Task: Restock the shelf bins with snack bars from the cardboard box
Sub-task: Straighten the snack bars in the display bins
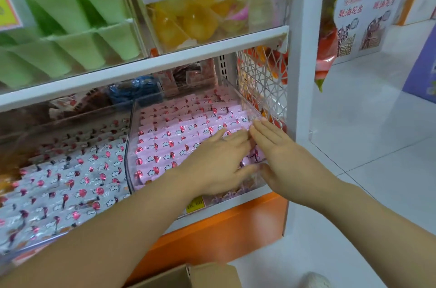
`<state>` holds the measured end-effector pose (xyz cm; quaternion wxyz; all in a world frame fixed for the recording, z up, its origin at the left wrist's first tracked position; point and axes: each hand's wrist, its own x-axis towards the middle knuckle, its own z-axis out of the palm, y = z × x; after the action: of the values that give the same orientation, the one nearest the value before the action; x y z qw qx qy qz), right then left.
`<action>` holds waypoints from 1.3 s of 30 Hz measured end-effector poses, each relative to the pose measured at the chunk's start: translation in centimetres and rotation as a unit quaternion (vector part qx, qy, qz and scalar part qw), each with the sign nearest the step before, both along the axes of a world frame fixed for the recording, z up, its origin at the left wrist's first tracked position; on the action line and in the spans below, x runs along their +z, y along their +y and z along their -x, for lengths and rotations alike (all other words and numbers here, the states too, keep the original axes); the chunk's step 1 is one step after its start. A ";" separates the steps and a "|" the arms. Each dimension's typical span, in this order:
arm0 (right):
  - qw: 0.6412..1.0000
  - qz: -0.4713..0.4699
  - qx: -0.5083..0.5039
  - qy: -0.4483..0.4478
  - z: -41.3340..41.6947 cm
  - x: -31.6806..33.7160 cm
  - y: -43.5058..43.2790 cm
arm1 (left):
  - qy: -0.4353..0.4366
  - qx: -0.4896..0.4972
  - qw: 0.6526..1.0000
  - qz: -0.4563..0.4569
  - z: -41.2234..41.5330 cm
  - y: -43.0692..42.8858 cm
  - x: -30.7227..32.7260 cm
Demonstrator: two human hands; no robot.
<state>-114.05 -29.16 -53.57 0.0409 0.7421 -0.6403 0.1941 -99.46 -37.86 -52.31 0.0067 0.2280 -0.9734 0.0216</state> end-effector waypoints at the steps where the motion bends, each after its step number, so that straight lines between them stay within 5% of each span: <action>1: 1.000 -0.010 0.023 -0.007 0.3 0.0 0.0 | -0.012 0.002 1.000 0.004 0.4 -0.2 -0.1; 12: 0.991 -0.049 0.038 -0.122 0.7 1.0 0.3 | -0.041 0.009 0.999 -0.013 -0.6 0.2 1.4; 15: 0.998 0.028 0.030 -0.048 -0.7 0.3 0.7 | -0.003 0.068 0.998 -0.007 -3.8 0.6 1.7; 19: 0.996 -0.040 0.034 0.065 -3.1 -1.4 -0.2 | -0.032 0.120 0.989 0.078 -8.2 2.7 -0.6; 26: 0.987 -0.151 -0.007 0.048 -4.0 -0.6 -2.8 | -0.048 0.172 0.984 -0.003 -7.1 1.4 -1.2; 32: 0.981 -0.143 0.044 0.125 -2.3 1.0 -1.3 | -0.087 0.117 0.989 -0.025 -8.2 2.3 0.0; 39: 0.983 -0.165 0.029 0.082 -3.1 1.5 -2.4 | -0.063 0.167 0.984 -0.019 -9.1 2.4 0.4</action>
<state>-110.90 -31.59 -52.11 -0.0355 0.7701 -0.6364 0.0258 -90.36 -35.45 -51.92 -0.0630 0.3855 -0.9204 0.0187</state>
